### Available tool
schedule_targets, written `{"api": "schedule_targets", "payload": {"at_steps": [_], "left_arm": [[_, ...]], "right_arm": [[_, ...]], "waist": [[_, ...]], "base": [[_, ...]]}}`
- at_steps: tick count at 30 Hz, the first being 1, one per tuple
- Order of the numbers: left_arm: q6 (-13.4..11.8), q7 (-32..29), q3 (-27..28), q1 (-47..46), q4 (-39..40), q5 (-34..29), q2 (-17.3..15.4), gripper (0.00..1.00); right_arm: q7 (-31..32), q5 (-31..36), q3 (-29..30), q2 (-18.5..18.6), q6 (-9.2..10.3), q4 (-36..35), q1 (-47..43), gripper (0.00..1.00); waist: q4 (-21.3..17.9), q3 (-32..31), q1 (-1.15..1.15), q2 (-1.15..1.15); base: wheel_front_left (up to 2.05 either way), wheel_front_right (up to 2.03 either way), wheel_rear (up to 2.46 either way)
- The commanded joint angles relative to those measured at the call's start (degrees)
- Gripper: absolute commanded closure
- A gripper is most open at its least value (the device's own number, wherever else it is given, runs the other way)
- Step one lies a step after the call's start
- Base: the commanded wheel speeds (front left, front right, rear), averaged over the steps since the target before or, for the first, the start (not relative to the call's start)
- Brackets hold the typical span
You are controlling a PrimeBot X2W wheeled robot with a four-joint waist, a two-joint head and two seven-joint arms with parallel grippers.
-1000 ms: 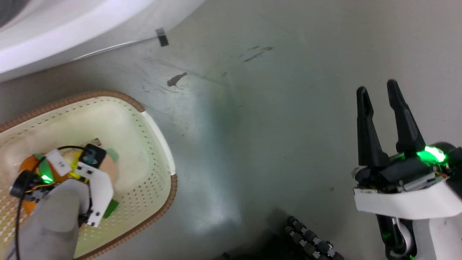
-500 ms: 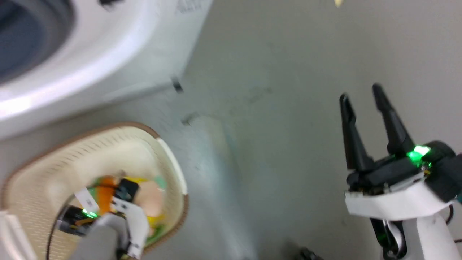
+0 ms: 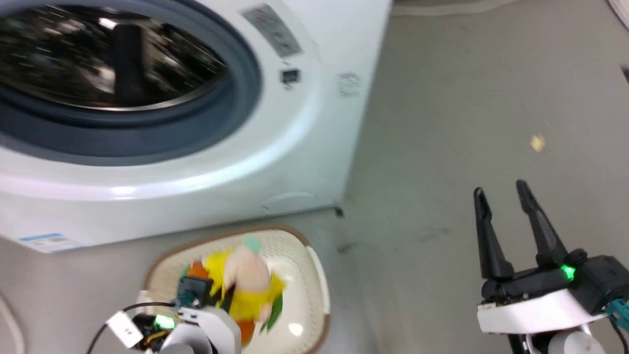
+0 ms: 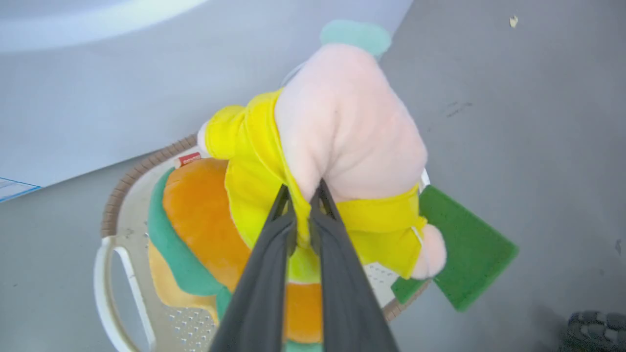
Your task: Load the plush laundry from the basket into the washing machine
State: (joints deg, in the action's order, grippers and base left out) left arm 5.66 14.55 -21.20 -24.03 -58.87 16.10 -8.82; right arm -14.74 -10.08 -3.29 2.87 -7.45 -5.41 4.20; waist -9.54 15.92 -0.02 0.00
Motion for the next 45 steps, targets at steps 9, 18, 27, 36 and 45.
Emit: {"api": "schedule_targets", "payload": {"at_steps": [9,18,27,36,45], "left_arm": [[-3.89,0.44,8.53,12.31,33.87,-1.51,-2.39,1.00],[-2.68,0.44,16.81,12.71,56.09,-2.13,-1.66,1.00],[-1.19,-0.99,22.73,-0.33,55.36,0.65,-6.95,1.00],[-1.25,-8.89,24.95,-22.25,46.45,-1.21,-17.26,1.00],[0.44,-16.65,19.77,-41.53,29.17,-4.45,-23.18,1.00]], "right_arm": [[-0.26,0.25,-0.36,0.00,-0.03,0.18,-2.32,0.00],[-0.26,0.18,-1.40,0.00,-0.03,-0.78,-0.95,0.00],[-0.26,-0.64,-0.95,0.00,-0.03,-2.00,2.21,0.00],[-0.26,-3.26,1.28,0.00,-0.03,-2.81,4.34,0.00],[-0.26,-5.70,0.10,0.00,-0.03,-2.87,7.15,0.00]], "waist": [[7.80,-8.11,0.02,0.00],[4.73,-3.35,0.02,0.00],[-0.63,7.48,0.02,0.00],[-4.88,17.77,0.02,0.00],[-7.56,24.48,0.02,0.00]], "base": [[0.00,0.00,0.00],[0.00,0.00,0.00],[0.00,0.00,0.00],[0.00,0.00,0.00],[0.00,0.00,0.00]]}}
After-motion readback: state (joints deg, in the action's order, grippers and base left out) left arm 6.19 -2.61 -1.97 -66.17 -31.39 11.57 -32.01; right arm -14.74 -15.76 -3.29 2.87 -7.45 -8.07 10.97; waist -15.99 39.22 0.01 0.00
